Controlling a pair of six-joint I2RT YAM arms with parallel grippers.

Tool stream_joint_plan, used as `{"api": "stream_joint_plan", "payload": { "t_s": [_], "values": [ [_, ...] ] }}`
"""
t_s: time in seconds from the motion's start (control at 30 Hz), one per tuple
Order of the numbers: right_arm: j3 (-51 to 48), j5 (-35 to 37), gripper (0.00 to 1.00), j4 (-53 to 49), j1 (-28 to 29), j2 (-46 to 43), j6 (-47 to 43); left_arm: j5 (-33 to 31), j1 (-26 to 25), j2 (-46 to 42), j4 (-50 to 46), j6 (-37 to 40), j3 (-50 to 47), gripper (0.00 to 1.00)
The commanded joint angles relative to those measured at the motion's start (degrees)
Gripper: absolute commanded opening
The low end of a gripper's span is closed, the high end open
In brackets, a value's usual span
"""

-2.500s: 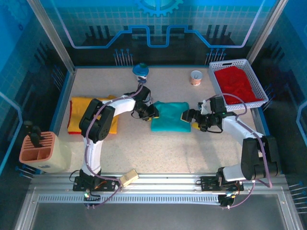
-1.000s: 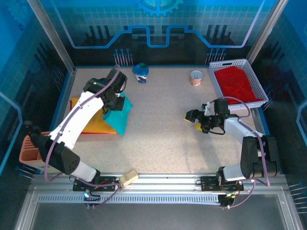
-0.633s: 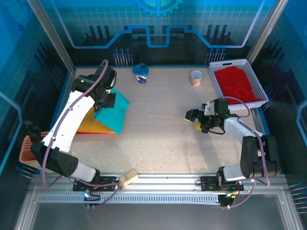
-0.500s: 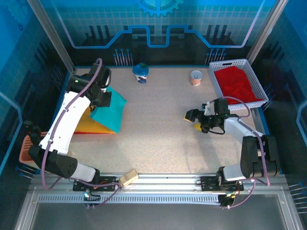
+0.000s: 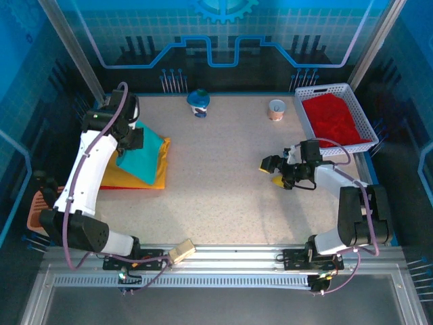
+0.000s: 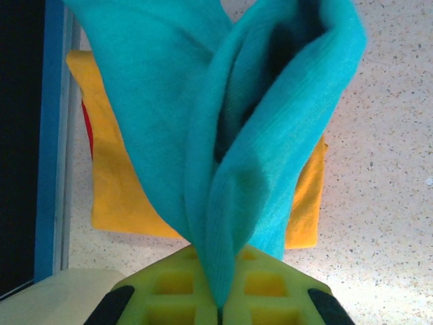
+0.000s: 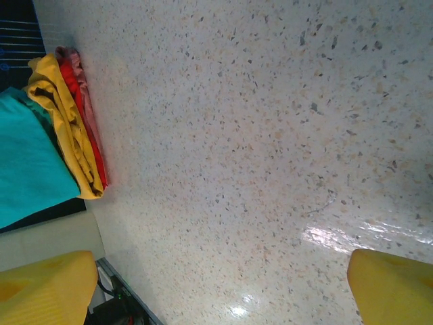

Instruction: Fold and stack the t-shirts

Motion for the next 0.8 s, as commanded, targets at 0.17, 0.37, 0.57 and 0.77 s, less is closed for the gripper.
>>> {"api": "stream_joint_plan", "payload": {
  "t_s": [0.17, 0.37, 0.57, 0.77],
  "values": [
    [0.36, -1.43, 0.96, 1.19, -0.14, 1.3, 0.44, 7.26, 0.54, -1.74, 0.17, -1.45, 3.11, 0.0],
    [0.36, -1.69, 0.96, 1.91, 0.03, 1.81, 0.67, 10.91, 0.54, -1.8, -2.45, -3.83, 5.59, 0.0],
    [0.08, -1.86, 0.96, 2.05, 0.12, 2.02, 0.75, 13.65, 0.54, -1.86, -3.53, -5.23, 6.31, 0.0],
    [-0.31, -1.96, 0.96, 2.21, 0.12, 2.01, 0.69, 9.08, 0.54, -1.1, -3.36, -2.75, 4.77, 0.0]
  ]
}}
